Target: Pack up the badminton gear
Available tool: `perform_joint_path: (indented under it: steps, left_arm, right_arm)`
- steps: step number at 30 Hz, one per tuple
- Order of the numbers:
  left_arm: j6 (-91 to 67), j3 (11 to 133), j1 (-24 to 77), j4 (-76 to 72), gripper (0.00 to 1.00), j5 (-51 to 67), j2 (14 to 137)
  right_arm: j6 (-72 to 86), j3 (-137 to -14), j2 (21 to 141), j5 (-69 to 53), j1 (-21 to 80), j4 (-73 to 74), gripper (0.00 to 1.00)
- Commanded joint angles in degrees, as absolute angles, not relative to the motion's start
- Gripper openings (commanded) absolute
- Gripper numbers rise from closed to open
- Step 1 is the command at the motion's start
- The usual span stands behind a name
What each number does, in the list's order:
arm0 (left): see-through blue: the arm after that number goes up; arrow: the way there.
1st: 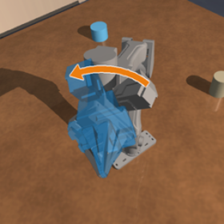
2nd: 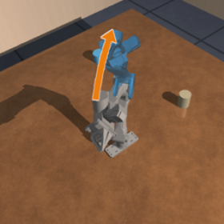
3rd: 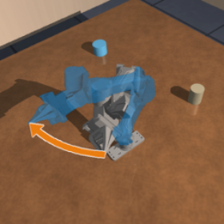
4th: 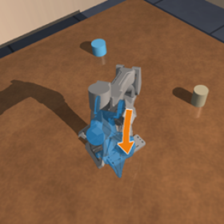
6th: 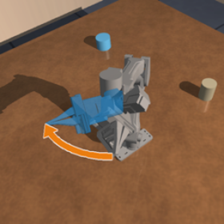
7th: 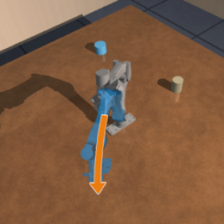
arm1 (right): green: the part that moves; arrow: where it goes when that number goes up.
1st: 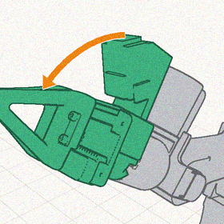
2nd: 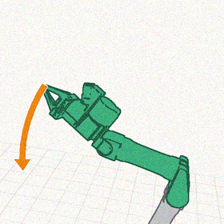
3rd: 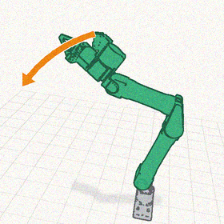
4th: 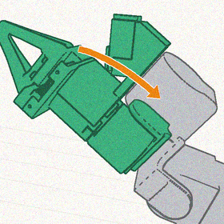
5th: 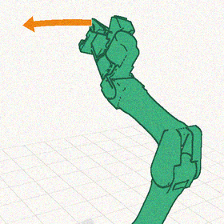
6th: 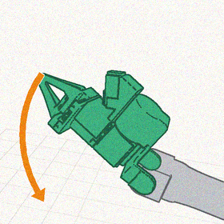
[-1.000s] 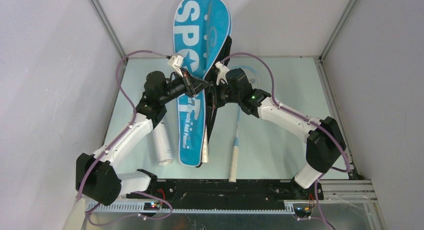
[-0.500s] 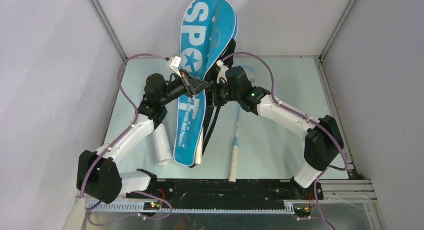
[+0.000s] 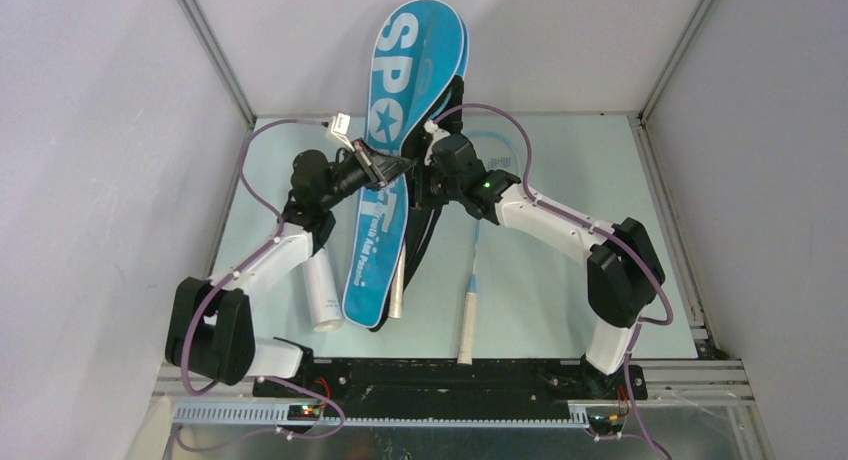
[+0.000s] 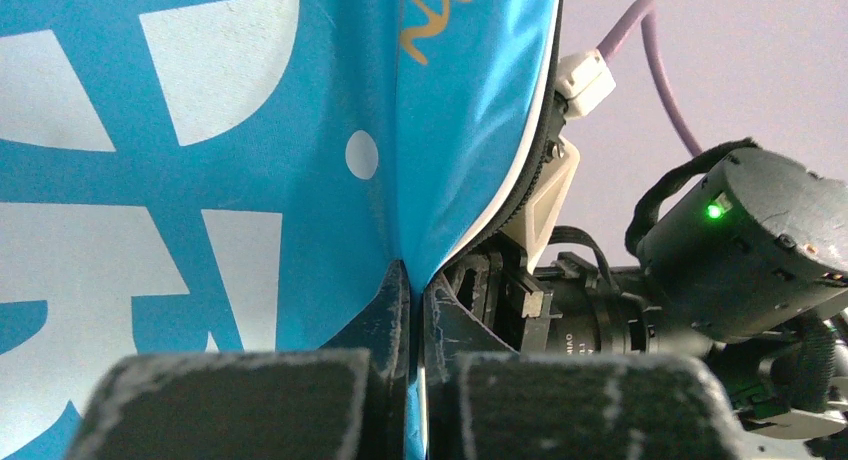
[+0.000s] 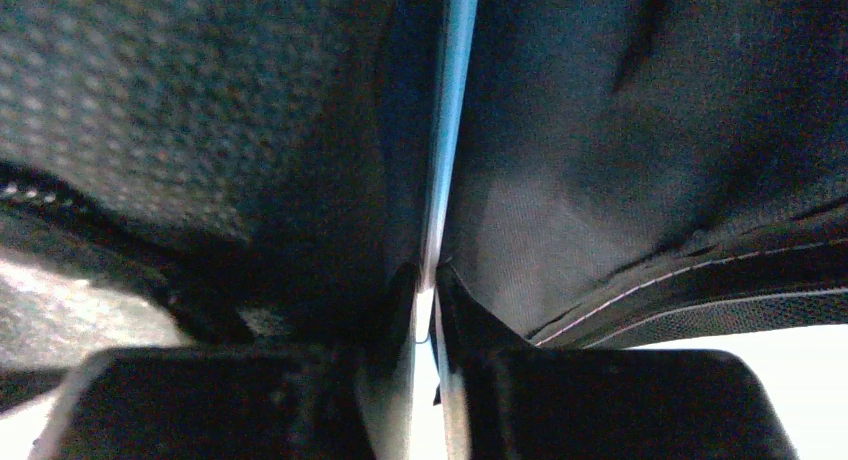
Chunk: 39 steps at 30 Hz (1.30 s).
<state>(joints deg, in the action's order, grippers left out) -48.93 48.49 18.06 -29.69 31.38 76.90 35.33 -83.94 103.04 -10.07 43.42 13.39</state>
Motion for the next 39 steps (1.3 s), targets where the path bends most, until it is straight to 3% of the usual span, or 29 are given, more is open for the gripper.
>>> perform_joint_path:
  steps: [1,8,16,17,20,25,30,39]
  left_arm:
    - [-58.40,49.47,18.35,-37.88,0.00,45.03,78.28]
    - [-66.40,51.78,15.52,-46.60,0.00,45.63,83.56]
    - [-61.74,52.13,15.38,-39.92,0.00,42.79,84.88]
    - [-62.07,51.33,15.38,-41.29,0.00,42.80,85.16]
    - [-65.65,49.53,15.38,-45.68,0.00,43.40,87.04]
    - [-71.19,45.74,15.47,-55.39,0.00,44.37,89.54]
    - [-69.37,43.31,15.61,-54.92,0.00,44.38,90.48]
    - [-62.05,41.14,15.80,-48.85,0.00,44.15,90.70]
  right_arm:
    - [33.29,-82.92,102.53,-9.24,41.81,1.77,0.18]
    - [27.69,-81.48,98.78,-14.24,41.36,6.77,0.43]
    - [22.19,-78.18,90.37,-9.03,41.29,16.48,0.66]
    - [21.48,-77.33,89.48,-7.95,41.35,16.86,0.84]
    - [19.76,-75.03,85.57,-7.12,41.36,18.25,0.96]
    - [17.51,-68.78,81.67,-7.76,41.44,21.28,0.96]
    - [18.43,-61.09,78.28,-10.55,42.17,22.80,0.93]
    - [19.52,-52.03,80.56,-15.07,43.93,21.69,0.74]
